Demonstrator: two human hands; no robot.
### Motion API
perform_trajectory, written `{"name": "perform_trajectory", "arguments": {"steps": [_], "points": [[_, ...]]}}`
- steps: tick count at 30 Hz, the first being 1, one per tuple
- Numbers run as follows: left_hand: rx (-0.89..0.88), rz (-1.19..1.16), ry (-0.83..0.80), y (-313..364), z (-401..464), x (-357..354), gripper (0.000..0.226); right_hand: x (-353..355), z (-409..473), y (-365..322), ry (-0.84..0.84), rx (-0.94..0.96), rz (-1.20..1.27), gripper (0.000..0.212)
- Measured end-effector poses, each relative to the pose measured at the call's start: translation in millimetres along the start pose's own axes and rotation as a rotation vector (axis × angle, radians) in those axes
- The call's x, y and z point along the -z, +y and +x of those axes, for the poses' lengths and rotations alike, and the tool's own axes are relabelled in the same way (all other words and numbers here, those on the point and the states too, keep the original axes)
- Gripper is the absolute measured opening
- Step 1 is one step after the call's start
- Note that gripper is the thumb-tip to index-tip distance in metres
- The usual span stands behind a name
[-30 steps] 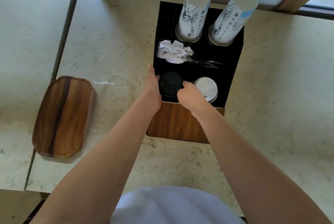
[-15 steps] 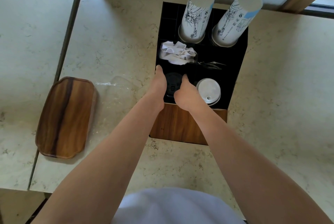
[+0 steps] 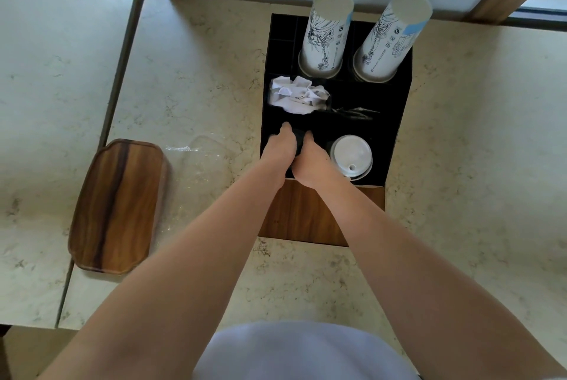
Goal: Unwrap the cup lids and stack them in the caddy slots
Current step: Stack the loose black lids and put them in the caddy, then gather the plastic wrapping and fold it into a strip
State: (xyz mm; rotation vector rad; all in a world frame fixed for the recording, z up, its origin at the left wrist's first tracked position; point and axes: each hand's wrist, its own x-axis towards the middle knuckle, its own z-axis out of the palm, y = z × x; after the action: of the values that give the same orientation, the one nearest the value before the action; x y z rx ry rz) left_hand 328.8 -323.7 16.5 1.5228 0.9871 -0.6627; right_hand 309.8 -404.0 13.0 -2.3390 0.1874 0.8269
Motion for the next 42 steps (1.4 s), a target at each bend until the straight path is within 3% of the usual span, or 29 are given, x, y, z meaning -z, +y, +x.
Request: {"name": "perform_trajectory", "arguments": {"steps": [4, 10, 14, 17, 20, 23, 26, 31, 34, 37, 39, 42], "points": [[-0.105, 0.174, 0.060, 1, -4, -4, 0.048, -6, -1, 2, 0.048, 0.037, 0.013, 0.081], [-0.330, 0.762, 0.164, 4, -5, -1, 0.016, -27, -20, 10, 0.182, 0.127, 0.078, 0.087], [-0.483, 0.839, 0.356, -5, -8, 1, 0.037, -36, -35, 24, 0.251, 0.254, -0.159, 0.073], [-0.696, 0.835, 0.417, -13, -12, 1, 0.023, -42, -50, 36, 0.294, 0.401, -0.402, 0.069], [-0.969, 0.761, 0.341, -21, -18, 8, 0.026, -41, -49, 39, 0.261, 0.403, -0.609, 0.069], [-1.181, 0.922, 0.234, -43, -23, 26, 0.040, -37, -45, 37, 0.255, 0.387, -0.601, 0.065], [-1.171, 1.275, 0.180, -75, -25, 37, 0.056, -38, -44, 37, 0.266, 0.424, -0.669, 0.061], [-1.003, 1.425, 0.205, -83, -29, 30, 0.064, -21, -39, 33, 0.292, 0.433, -0.681, 0.051], [-0.943, 1.417, 0.149, -72, -31, 31, 0.062, -12, -38, 29, 0.266, 0.466, -0.709, 0.042], [-0.864, 1.144, 0.019, -56, -40, 44, 0.061, -2, -38, 17, 0.213, 0.400, -0.623, 0.031], [-0.896, 0.890, 0.106, -59, -52, 60, 0.054, 3, -44, 10, 0.232, 0.315, -0.469, 0.034], [-0.948, 0.601, 0.332, -97, -70, 92, 0.042, -7, -64, 9, 0.339, 0.336, -0.249, 0.047]]}}
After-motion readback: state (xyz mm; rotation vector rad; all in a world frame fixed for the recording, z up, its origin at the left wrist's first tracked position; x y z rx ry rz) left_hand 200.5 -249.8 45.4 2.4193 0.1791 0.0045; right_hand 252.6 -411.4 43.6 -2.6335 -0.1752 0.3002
